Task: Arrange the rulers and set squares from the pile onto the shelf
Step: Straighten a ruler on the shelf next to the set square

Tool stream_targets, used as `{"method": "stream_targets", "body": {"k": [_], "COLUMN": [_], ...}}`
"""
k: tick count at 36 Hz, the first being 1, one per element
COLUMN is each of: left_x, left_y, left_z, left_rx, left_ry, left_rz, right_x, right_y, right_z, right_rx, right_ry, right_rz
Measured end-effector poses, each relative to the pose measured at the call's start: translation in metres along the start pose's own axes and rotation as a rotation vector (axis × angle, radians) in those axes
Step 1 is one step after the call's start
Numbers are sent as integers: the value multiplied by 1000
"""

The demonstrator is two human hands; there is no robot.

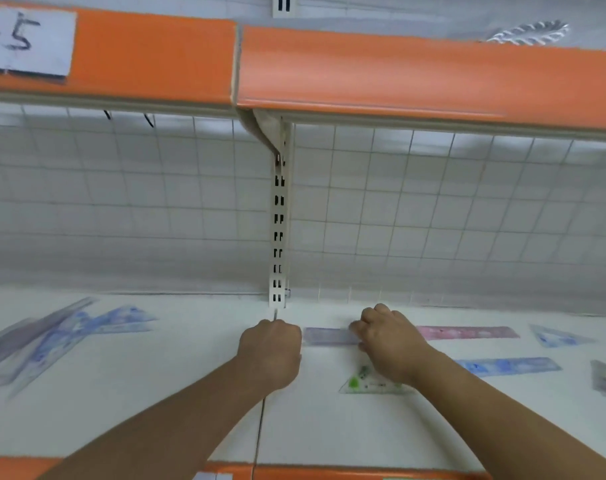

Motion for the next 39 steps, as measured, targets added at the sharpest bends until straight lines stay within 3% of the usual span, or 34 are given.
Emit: {"method": "stream_targets", "body": {"k": [17, 39], "left_x": [-8, -16], "left_y": [-1, -6], "left_z": [-12, -15], "left_rx": [151, 158], "left_ry": [6, 12], "left_rz": [-64, -89], "right_x": [-19, -29], "right_y": [-36, -37], "right_z": [6, 7], "right_rx": [83, 68], "right_ry": [-60, -109], "right_rz": [-28, -107]}}
Point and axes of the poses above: each hand's wrist, its own y-axis away from the middle knuckle, its own x-axis out of the back of the hand, z = x × y, the point moved 8 cm from there along -y, towards the middle knuckle, and after that the axes turned 13 degrees about -z, right-handed, at the moved point
